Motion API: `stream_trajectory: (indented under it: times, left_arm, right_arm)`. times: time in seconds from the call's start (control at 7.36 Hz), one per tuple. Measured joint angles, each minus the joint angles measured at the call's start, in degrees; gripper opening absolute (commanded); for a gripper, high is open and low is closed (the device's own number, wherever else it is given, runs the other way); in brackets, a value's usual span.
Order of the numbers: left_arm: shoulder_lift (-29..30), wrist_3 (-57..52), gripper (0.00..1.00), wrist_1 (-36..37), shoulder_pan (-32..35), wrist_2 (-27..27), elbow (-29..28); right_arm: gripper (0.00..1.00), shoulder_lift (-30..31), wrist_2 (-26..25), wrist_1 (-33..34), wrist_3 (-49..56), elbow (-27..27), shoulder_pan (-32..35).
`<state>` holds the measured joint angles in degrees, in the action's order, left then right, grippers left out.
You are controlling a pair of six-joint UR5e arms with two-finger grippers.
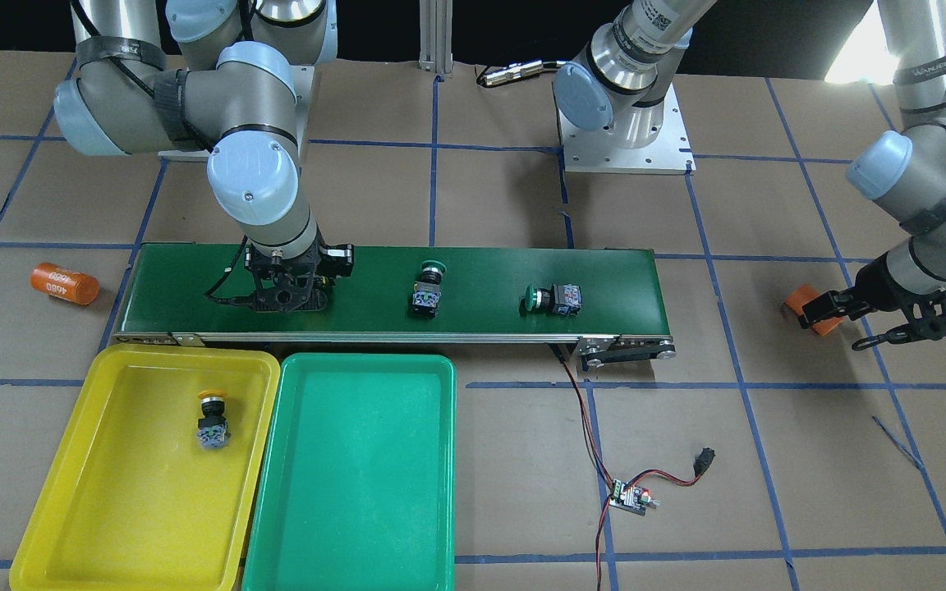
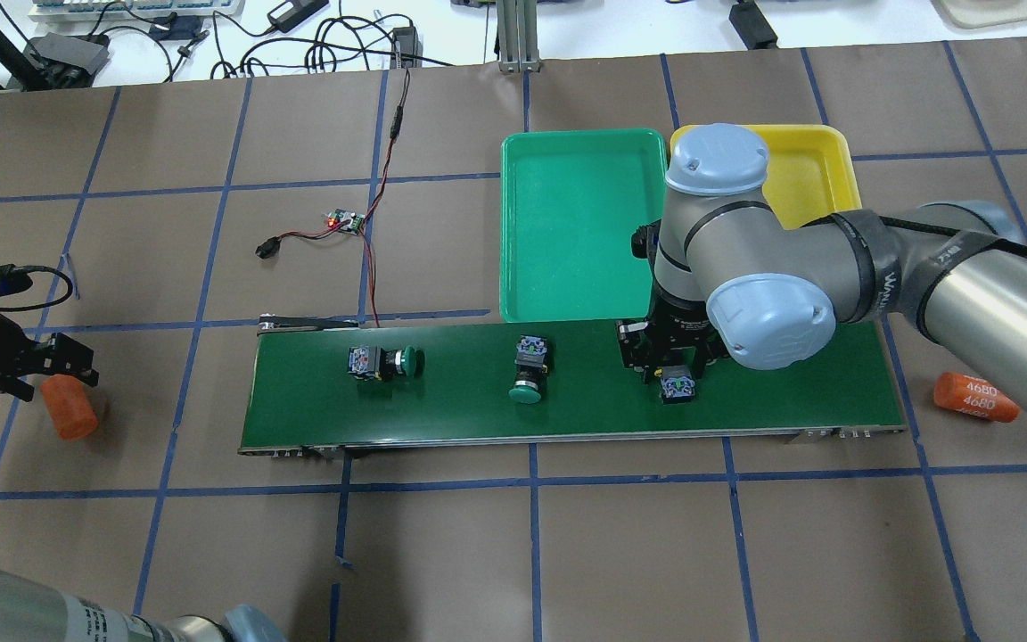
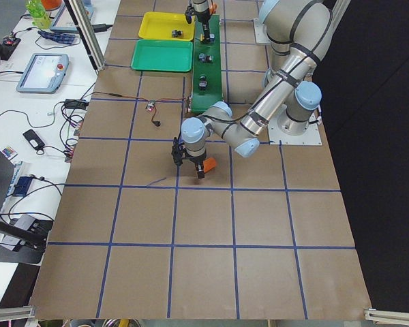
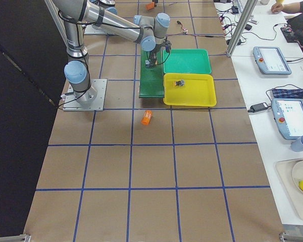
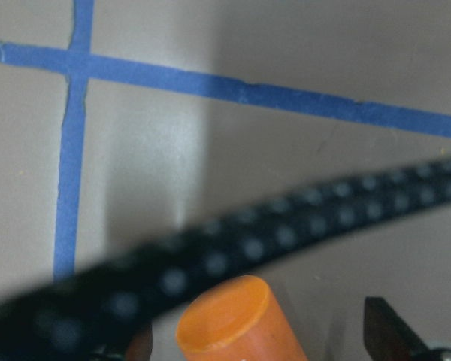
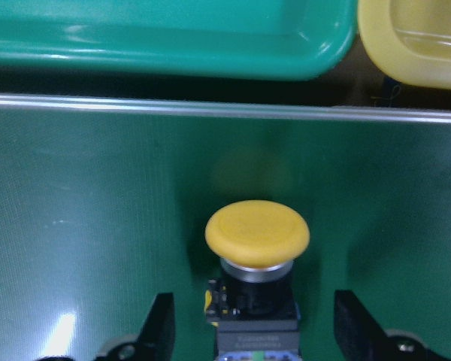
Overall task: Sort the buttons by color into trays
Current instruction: 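Grasp the yellow-capped button on the belt with the right gripper, then drop the yellow-capped button into the yellow tray while left grasps the orange cylinder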
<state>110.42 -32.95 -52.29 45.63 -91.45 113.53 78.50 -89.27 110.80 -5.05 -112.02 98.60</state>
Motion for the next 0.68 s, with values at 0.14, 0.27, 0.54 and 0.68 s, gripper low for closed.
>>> stream_trajectory:
  times: [0.14,0.27,0.54,0.68]
  left_arm:
    - [-0.16,0.0,0.17,0.05,-0.8,-0.01,1.23]
    - [-0.63,-0.01,0.0,-0.01,-1.12,-0.14,1.99]
    - [-2.05,-0.05,0.0,-0.42,-0.41,-1.35,1.98]
    - [-3.36,-0.03,0.0,-0.68,0.92,-1.62,1.93]
  right_arm:
    - [0.16,-0.03,-0.09,0.11,0.1,0.07,0.01]
    - [0.16,0.04,-0.29,0.15,0.17,0.42,0.0]
    - [0.19,-0.33,-1.01,0.08,0.25,4.37,-0.53]
    - [0.21,-1.56,-2.31,-0.07,0.47,7.87,-0.75]
